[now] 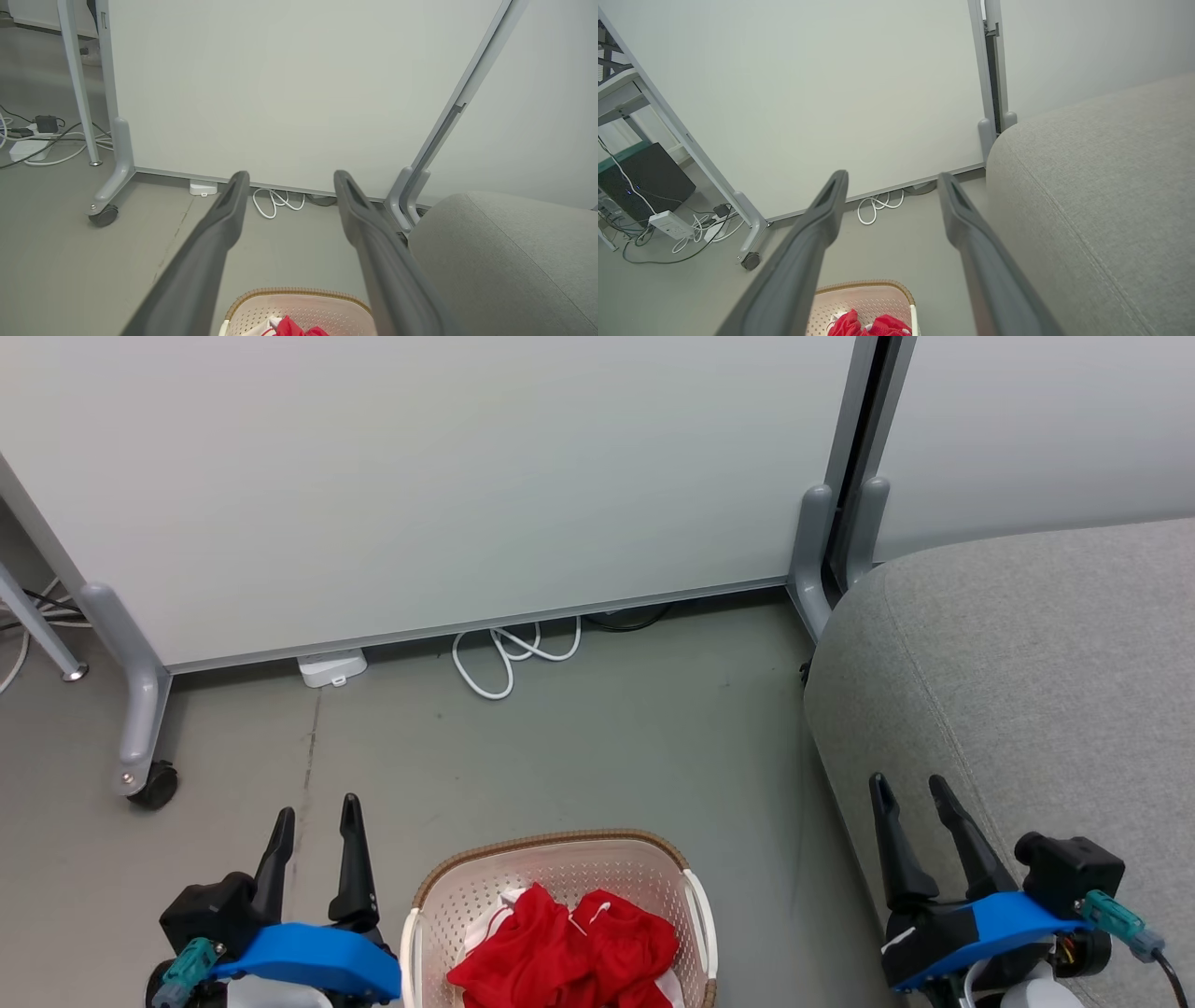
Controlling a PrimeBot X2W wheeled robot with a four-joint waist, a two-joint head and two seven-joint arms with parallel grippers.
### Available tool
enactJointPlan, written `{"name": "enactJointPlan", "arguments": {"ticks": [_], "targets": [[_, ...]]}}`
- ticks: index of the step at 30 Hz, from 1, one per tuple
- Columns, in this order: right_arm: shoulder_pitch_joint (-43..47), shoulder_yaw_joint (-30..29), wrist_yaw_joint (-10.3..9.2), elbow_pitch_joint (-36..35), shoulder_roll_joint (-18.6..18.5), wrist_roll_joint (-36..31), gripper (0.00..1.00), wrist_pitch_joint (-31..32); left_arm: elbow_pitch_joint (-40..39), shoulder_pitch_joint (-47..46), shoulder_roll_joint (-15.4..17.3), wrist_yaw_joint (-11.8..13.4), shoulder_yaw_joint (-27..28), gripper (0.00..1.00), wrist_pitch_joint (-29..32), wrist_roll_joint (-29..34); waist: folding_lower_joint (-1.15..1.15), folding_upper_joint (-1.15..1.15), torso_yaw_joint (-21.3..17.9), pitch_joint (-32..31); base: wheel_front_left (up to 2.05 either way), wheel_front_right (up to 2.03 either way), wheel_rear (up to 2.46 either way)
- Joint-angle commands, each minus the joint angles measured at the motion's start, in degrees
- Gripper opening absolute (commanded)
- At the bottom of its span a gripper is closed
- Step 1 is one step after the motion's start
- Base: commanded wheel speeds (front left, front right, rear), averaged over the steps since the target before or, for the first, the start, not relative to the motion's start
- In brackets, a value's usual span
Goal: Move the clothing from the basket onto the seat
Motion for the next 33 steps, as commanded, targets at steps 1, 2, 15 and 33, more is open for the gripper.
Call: {"name": "enactJointPlan", "arguments": {"ticks": [1,2,15,33], "targets": [[-0.9,0.1,0.10,0.0,-0.4,-1.4,1.00,-0.6,-0.3,-0.9,0.2,-0.1,-0.2,1.00,-0.5,1.5,0.00,0.00,0.0,0.0,0.00,0.00,0.00],[-1.0,0.2,0.10,0.1,-0.4,-1.9,1.00,-0.7,-0.2,-0.9,0.1,-0.1,-0.2,1.00,-0.7,1.9,0.00,0.00,0.0,0.0,0.00,0.00,0.00],[-1.1,0.3,0.12,0.8,-0.4,-8.1,1.00,-2.1,0.7,-0.9,-0.1,-0.3,-0.1,1.00,-2.2,7.2,0.00,0.00,0.1,-0.1,0.00,0.00,0.00],[-1.5,1.0,0.09,1.4,-0.4,-14.3,1.00,-3.9,1.8,-1.3,-0.4,-0.7,-0.3,1.00,-4.1,12.9,0.00,0.00,0.3,-0.1,0.00,0.00,0.00]]}}
